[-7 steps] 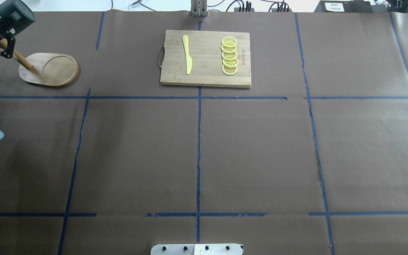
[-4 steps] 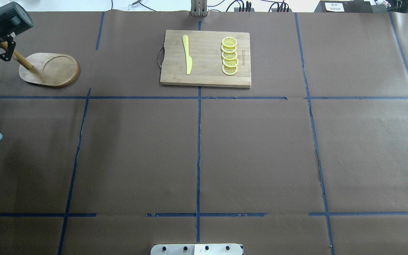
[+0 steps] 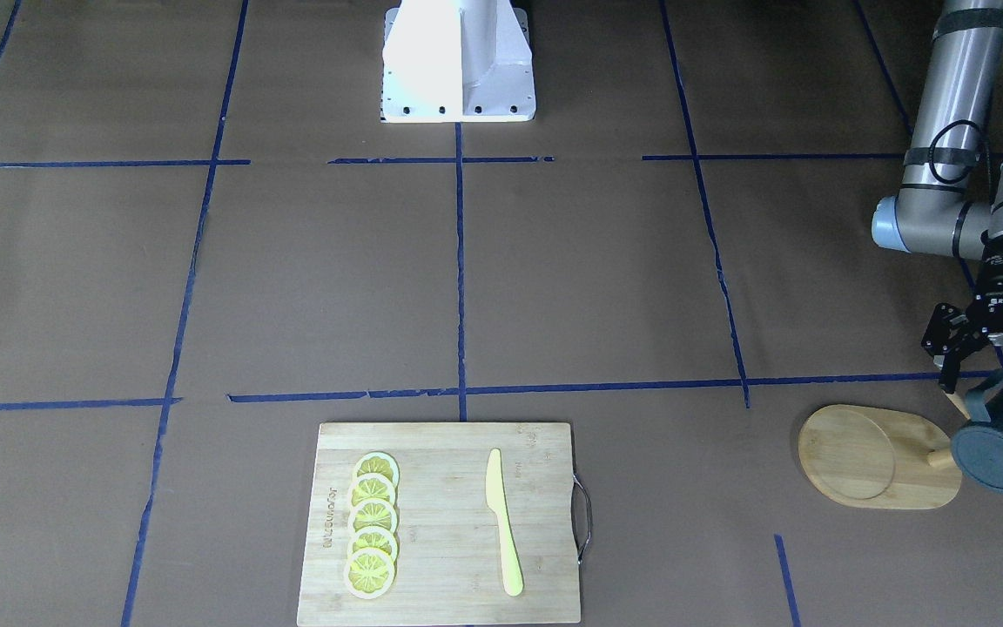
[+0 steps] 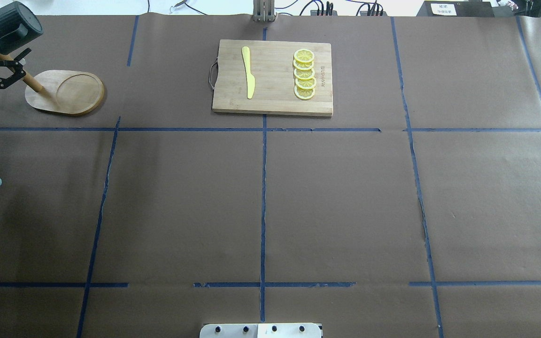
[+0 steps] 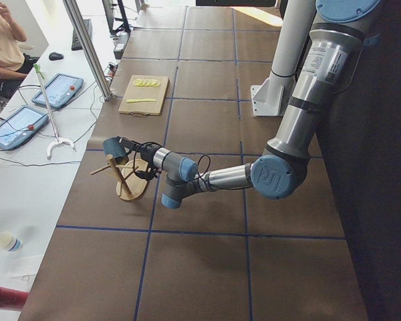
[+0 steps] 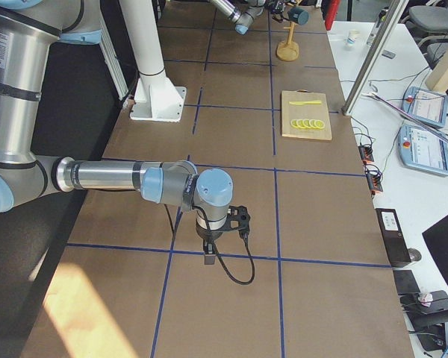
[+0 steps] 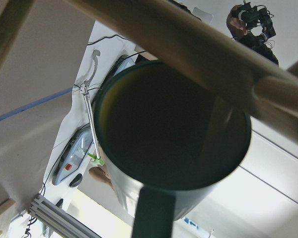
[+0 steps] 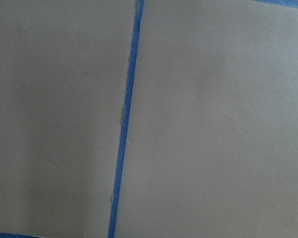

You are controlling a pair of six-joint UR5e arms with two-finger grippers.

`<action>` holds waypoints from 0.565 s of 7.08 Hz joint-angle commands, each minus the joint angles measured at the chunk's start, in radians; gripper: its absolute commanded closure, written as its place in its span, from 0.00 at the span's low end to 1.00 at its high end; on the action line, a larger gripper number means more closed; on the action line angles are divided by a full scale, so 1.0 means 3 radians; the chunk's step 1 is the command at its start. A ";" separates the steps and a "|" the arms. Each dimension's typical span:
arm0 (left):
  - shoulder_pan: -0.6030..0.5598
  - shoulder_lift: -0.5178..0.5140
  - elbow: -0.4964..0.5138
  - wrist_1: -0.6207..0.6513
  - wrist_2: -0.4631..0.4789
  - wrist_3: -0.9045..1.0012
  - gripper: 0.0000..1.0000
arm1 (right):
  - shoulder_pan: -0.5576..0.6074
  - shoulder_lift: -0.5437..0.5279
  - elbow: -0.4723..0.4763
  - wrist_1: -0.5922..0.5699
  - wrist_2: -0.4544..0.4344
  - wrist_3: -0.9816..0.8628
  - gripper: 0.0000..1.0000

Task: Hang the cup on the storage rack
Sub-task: 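Hook the mug handle onto a rack peg with the left gripper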

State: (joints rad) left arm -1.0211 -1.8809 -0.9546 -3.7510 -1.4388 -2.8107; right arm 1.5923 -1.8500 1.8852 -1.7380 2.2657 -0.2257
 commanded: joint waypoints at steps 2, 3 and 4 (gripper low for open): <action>-0.0002 0.0199 -0.0050 -0.0427 -0.0005 0.0027 0.00 | 0.0000 0.0000 0.0000 0.0000 0.0005 0.0001 0.00; -0.0002 0.0332 -0.0171 -0.0514 -0.0005 0.0032 0.00 | 0.0000 0.0000 0.0000 0.0000 0.0000 0.0001 0.00; -0.0002 0.0541 -0.0431 -0.0510 -0.0026 0.0068 0.00 | 0.0000 0.0000 0.0000 0.0000 0.0005 0.0001 0.00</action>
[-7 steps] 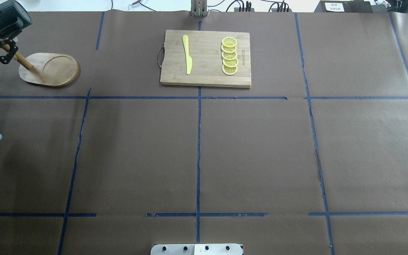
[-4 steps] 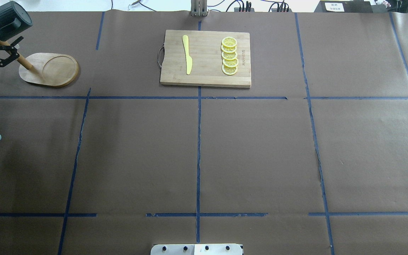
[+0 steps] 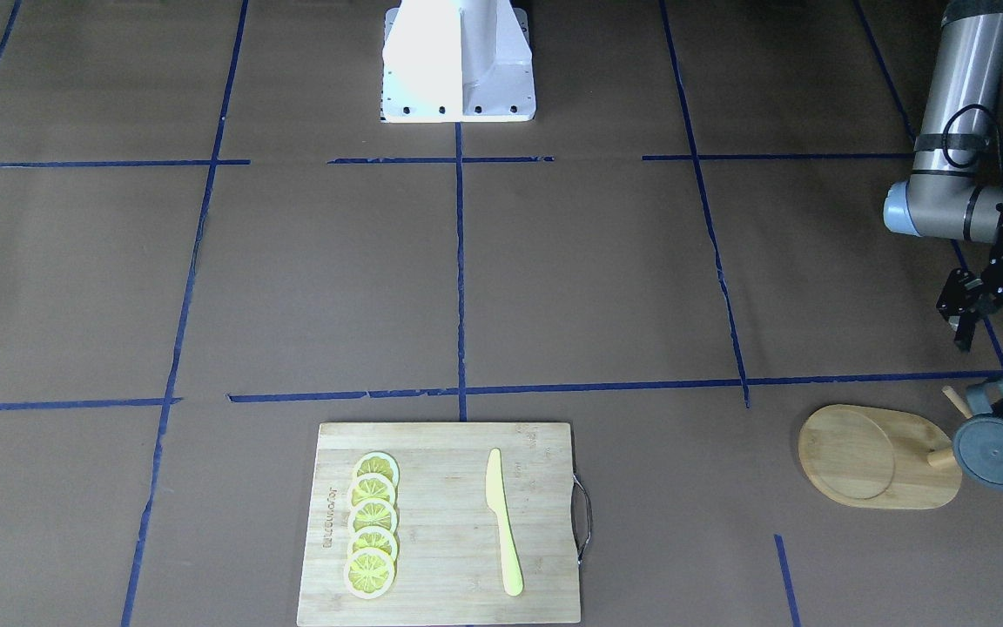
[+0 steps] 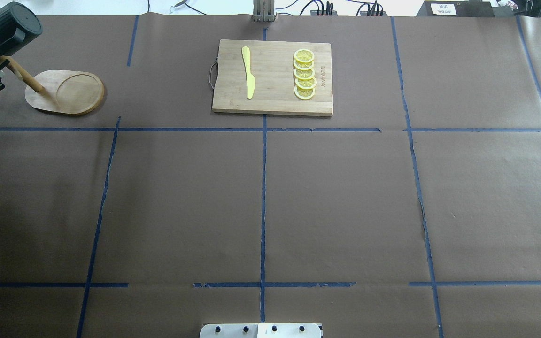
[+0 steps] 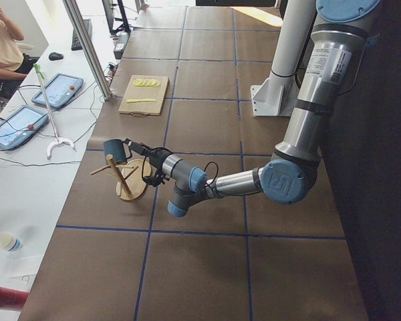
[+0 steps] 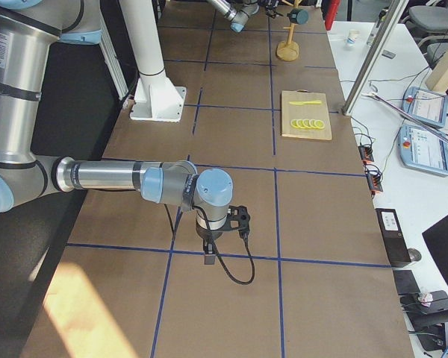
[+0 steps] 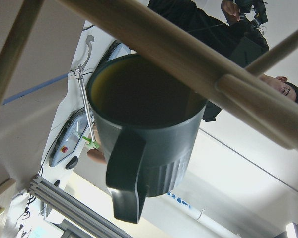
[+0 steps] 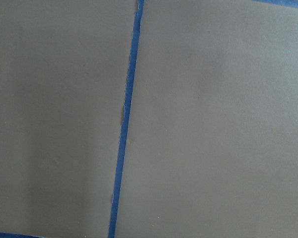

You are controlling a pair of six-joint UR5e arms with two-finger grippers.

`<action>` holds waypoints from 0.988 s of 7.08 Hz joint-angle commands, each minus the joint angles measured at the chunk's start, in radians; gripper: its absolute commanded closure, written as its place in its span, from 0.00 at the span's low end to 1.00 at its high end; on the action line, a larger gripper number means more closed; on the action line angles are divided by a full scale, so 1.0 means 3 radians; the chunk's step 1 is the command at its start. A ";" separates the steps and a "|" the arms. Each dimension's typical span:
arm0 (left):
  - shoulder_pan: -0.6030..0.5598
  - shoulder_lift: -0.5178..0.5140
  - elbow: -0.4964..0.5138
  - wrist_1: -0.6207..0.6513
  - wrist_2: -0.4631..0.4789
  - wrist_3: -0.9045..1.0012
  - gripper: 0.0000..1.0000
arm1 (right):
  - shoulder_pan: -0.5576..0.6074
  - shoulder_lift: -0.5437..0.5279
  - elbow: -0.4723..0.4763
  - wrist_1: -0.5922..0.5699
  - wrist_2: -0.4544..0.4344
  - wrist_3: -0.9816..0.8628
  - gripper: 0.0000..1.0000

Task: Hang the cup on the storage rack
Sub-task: 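Hook the mug handle onto a rack peg with the left gripper, then open the left gripper and withdraw it from the hanging mug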

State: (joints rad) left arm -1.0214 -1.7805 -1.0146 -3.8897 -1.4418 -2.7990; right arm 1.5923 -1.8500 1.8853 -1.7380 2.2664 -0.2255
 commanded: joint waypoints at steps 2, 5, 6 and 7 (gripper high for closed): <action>0.0004 0.0600 -0.0707 -0.0037 -0.0173 0.0817 0.00 | 0.0000 0.0005 0.0000 0.0000 0.0003 0.0000 0.00; -0.0057 0.0689 -0.0908 0.0450 -0.1209 0.3229 0.00 | 0.0000 -0.0005 0.0000 0.0000 0.0003 0.0000 0.00; -0.0062 0.0724 -0.0903 0.0737 -0.1430 0.4035 0.00 | 0.0000 -0.0015 0.0005 0.0000 0.0003 0.0000 0.00; -0.0113 0.0770 -0.0903 0.0922 -0.1467 0.4595 0.00 | 0.0000 -0.0015 0.0000 0.0000 0.0003 0.0000 0.00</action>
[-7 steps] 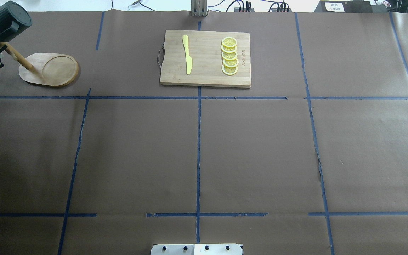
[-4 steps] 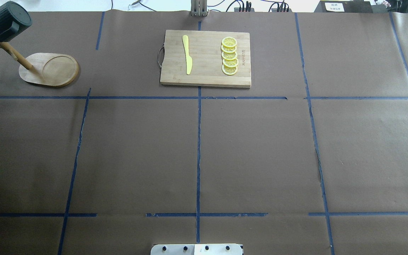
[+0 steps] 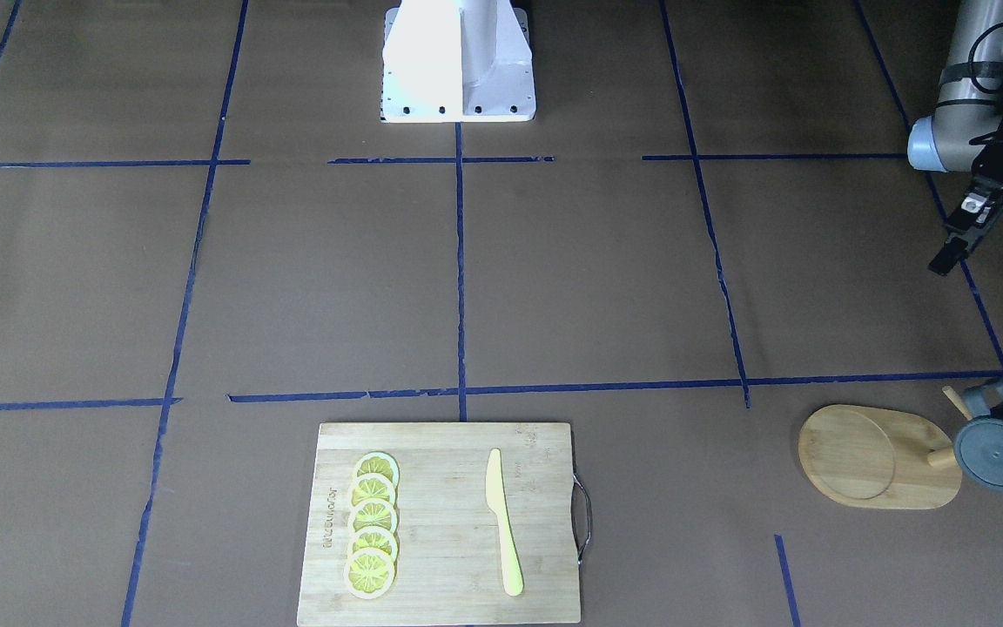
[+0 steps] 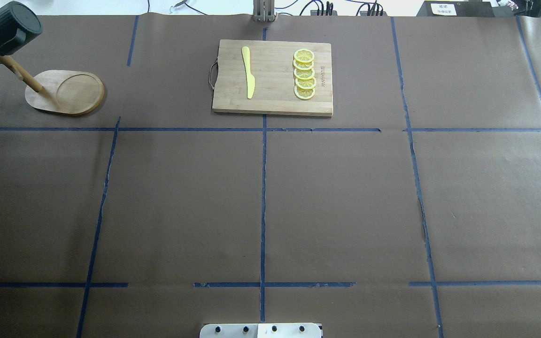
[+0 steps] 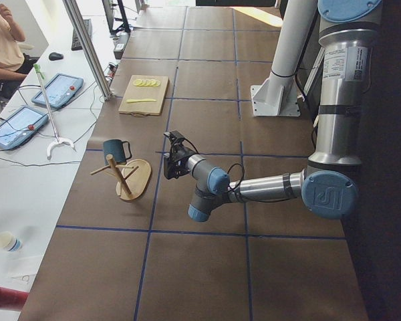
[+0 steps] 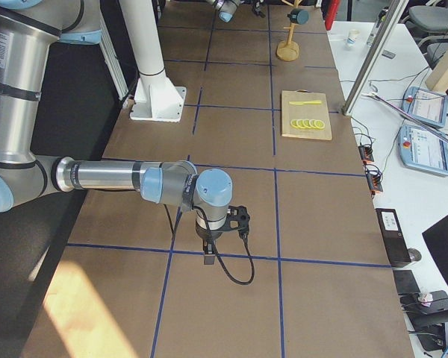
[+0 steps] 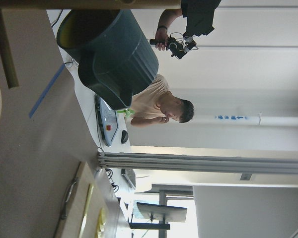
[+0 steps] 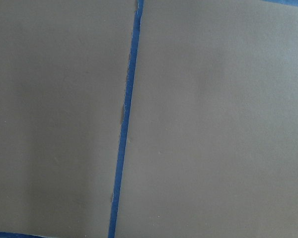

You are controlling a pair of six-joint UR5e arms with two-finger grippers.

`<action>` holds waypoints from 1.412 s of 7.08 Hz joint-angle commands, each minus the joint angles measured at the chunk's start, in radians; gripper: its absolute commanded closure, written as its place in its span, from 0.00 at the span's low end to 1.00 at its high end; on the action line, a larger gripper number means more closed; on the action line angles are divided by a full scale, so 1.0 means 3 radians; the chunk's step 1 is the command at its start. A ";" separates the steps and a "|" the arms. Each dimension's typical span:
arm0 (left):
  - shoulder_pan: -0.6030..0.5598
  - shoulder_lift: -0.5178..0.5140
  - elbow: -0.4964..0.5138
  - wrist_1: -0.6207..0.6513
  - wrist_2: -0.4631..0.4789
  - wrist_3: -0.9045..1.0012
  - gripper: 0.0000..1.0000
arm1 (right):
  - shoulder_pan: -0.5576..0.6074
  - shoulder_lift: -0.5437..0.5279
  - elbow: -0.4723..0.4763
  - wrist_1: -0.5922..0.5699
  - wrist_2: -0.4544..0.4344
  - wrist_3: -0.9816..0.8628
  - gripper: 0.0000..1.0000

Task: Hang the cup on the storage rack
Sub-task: 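Open the left gripper and withdraw it from the hanging mug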

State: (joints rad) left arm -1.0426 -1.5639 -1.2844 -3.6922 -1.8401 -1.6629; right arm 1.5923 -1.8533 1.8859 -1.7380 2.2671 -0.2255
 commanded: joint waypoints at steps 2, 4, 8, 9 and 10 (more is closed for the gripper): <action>-0.0211 0.0064 0.0002 0.0887 -0.0227 0.2243 0.00 | 0.0000 -0.0004 -0.0017 0.0000 0.0000 0.0000 0.00; -0.0694 0.0090 -0.0014 0.1607 -0.0426 0.3517 0.00 | 0.0000 -0.0004 -0.0012 0.0000 0.0000 0.0000 0.00; -0.1473 -0.0007 -0.0029 0.3197 -0.0188 0.6157 0.00 | 0.0000 -0.0004 -0.0012 0.0000 0.0000 0.0000 0.00; -0.1479 -0.0038 -0.0034 0.3540 0.0107 0.6496 0.00 | 0.0000 -0.0004 -0.0012 0.0000 0.0000 0.0000 0.00; -0.1479 -0.0084 -0.0039 0.3882 0.0378 0.6783 0.00 | 0.0000 -0.0009 -0.0012 0.0000 0.0000 0.0000 0.00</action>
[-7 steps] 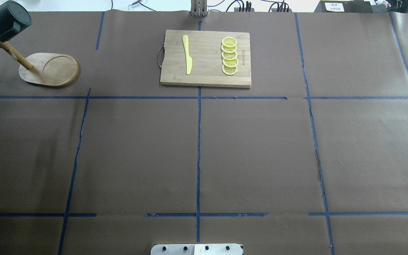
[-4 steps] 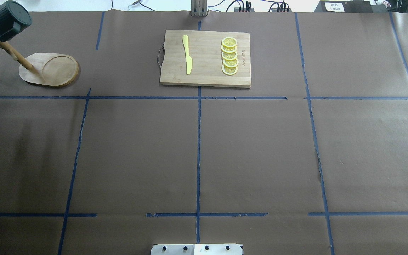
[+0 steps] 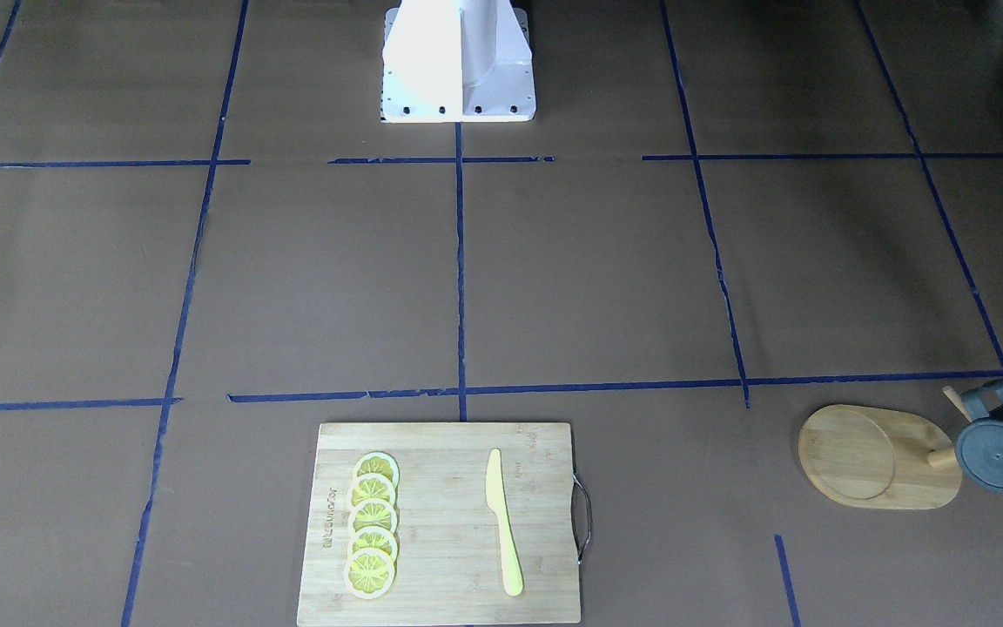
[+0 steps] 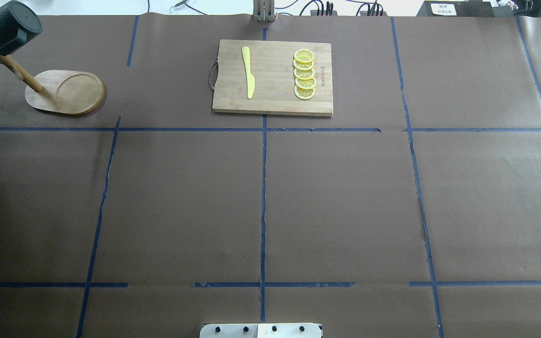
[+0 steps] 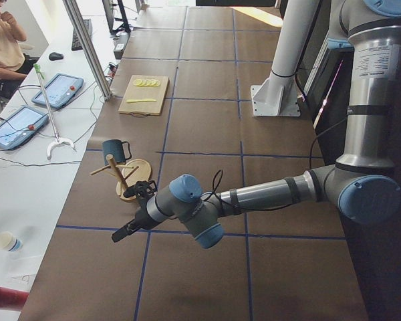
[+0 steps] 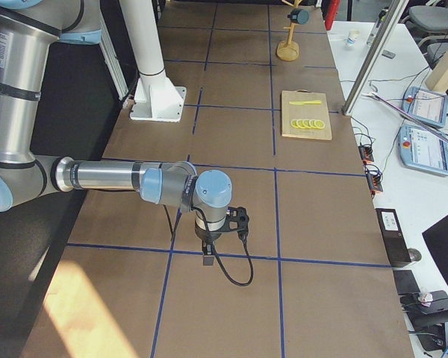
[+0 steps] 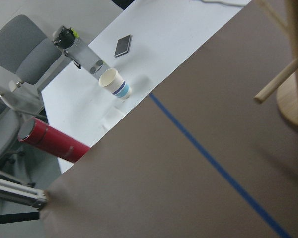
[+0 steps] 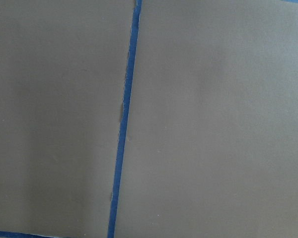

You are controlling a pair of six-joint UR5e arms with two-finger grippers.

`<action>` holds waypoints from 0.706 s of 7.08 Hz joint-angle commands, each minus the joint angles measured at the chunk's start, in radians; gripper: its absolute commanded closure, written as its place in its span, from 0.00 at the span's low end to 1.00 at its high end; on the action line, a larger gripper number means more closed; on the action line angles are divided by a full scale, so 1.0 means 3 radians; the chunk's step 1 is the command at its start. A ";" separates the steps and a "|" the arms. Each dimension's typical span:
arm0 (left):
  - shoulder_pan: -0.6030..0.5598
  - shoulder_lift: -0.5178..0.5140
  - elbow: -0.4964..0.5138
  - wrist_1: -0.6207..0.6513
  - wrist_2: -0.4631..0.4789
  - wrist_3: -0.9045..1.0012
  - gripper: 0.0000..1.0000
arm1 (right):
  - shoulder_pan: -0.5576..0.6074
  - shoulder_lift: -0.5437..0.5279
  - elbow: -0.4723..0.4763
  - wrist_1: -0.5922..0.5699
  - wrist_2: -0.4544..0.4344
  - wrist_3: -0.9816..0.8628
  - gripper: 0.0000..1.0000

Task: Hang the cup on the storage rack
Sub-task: 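Open the left gripper and withdraw it from the hanging mug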

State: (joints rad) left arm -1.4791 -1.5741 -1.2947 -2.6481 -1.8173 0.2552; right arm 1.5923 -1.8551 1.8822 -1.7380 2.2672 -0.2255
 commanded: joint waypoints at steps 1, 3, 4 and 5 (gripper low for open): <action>-0.0034 -0.0162 -0.0046 0.0881 0.0482 0.0670 0.00 | 0.0000 -0.0003 0.0000 0.0000 0.0000 0.0000 0.00; -0.0091 -0.0382 -0.0320 0.2117 0.0443 0.0638 0.00 | 0.0000 0.0002 0.0000 0.0000 0.0000 0.0000 0.00; -0.0202 -0.0408 -0.0368 0.2584 0.0033 0.0415 0.00 | 0.0000 0.0007 0.0000 0.0000 0.0000 0.0000 0.00; -0.0244 -0.0373 -0.0373 0.2898 -0.0725 0.0098 0.00 | 0.0000 0.0012 -0.0005 0.0000 0.0000 0.0000 0.00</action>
State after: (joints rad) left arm -1.5319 -1.6874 -1.3950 -1.9193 -1.8268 0.3761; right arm 1.5923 -1.8532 1.8820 -1.7380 2.2672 -0.2255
